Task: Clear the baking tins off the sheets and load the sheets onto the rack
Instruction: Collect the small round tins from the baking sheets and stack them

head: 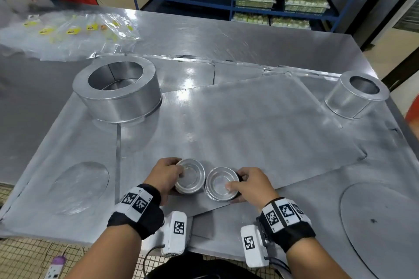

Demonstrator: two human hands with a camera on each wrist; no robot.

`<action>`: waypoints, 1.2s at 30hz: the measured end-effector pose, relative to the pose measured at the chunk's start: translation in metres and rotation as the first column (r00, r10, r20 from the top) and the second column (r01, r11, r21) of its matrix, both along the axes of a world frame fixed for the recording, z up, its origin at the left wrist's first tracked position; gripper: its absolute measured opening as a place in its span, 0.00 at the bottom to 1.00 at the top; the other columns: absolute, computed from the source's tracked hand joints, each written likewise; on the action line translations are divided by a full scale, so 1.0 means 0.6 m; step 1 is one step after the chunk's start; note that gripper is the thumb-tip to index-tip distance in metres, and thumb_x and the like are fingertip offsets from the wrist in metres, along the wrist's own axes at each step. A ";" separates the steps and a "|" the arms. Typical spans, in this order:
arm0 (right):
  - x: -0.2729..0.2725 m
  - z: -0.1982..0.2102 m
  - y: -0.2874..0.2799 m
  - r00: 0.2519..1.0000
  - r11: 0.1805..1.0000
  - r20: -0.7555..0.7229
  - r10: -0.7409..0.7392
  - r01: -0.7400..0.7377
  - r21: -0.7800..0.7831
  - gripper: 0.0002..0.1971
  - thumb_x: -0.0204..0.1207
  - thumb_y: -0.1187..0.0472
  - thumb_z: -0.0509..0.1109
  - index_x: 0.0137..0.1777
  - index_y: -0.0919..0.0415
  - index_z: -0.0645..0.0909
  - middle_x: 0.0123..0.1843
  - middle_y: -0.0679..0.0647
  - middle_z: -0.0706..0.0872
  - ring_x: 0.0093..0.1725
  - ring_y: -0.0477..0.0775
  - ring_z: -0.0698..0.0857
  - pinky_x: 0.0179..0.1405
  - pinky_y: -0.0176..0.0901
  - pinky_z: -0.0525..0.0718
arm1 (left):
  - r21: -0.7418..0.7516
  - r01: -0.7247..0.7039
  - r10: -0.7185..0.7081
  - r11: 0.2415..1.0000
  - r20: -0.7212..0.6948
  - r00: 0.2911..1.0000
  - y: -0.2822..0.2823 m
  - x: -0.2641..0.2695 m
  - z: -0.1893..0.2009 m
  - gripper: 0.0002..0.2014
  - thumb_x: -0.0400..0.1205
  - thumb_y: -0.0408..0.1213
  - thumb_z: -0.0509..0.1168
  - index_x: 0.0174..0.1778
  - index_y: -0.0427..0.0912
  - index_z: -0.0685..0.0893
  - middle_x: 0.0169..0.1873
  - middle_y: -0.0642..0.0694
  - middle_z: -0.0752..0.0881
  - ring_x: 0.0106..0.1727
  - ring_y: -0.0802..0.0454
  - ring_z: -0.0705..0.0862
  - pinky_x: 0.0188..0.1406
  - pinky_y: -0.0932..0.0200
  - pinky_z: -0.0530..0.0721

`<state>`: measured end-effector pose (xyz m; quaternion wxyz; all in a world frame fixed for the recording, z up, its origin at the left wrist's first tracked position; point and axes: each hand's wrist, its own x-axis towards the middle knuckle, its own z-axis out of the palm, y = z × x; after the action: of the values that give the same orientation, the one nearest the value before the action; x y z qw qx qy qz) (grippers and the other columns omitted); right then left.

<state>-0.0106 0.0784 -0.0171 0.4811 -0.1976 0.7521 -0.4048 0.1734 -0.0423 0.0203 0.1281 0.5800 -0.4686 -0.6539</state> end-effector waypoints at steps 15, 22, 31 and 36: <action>-0.061 0.005 -0.073 0.974 0.972 0.051 -0.222 0.225 -0.068 0.08 0.67 0.75 0.78 0.42 0.67 0.84 0.45 0.69 0.87 0.39 0.66 0.89 0.35 0.58 0.90 | 0.056 0.076 -0.072 0.996 -0.076 0.995 -0.104 -0.077 0.012 0.17 0.80 0.17 0.55 0.55 0.33 0.86 0.41 0.34 0.81 0.31 0.41 0.82 0.20 0.56 0.84; -0.122 -0.001 -0.150 0.943 0.936 0.029 -0.332 0.333 -0.111 0.09 0.67 0.77 0.78 0.41 0.66 0.84 0.42 0.65 0.87 0.37 0.65 0.89 0.34 0.55 0.90 | 0.089 0.068 -0.058 0.994 -0.119 0.991 -0.190 -0.156 0.011 0.21 0.79 0.15 0.55 0.60 0.34 0.86 0.43 0.35 0.83 0.35 0.38 0.82 0.18 0.52 0.85; -0.281 0.016 -0.286 0.915 0.900 -0.002 -0.404 0.397 -0.180 0.10 0.66 0.77 0.78 0.38 0.64 0.83 0.42 0.66 0.86 0.36 0.66 0.88 0.37 0.58 0.90 | -0.012 0.114 -0.114 0.993 -0.142 0.983 -0.321 -0.315 0.013 0.21 0.78 0.14 0.59 0.60 0.36 0.86 0.51 0.34 0.84 0.43 0.35 0.85 0.29 0.40 0.91; -0.378 0.027 -0.375 0.902 0.879 -0.005 -0.432 0.419 -0.227 0.09 0.66 0.78 0.77 0.41 0.68 0.82 0.40 0.67 0.85 0.32 0.64 0.88 0.35 0.57 0.90 | -0.071 0.100 -0.111 0.992 -0.170 0.979 -0.409 -0.422 0.014 0.18 0.79 0.15 0.62 0.59 0.37 0.85 0.50 0.36 0.84 0.43 0.38 0.85 0.33 0.39 0.92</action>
<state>-0.2377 -0.1464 -0.0010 0.3346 -0.0909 0.7404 -0.5758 -0.0795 -0.2877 0.0289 0.1513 0.4909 -0.5059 -0.6930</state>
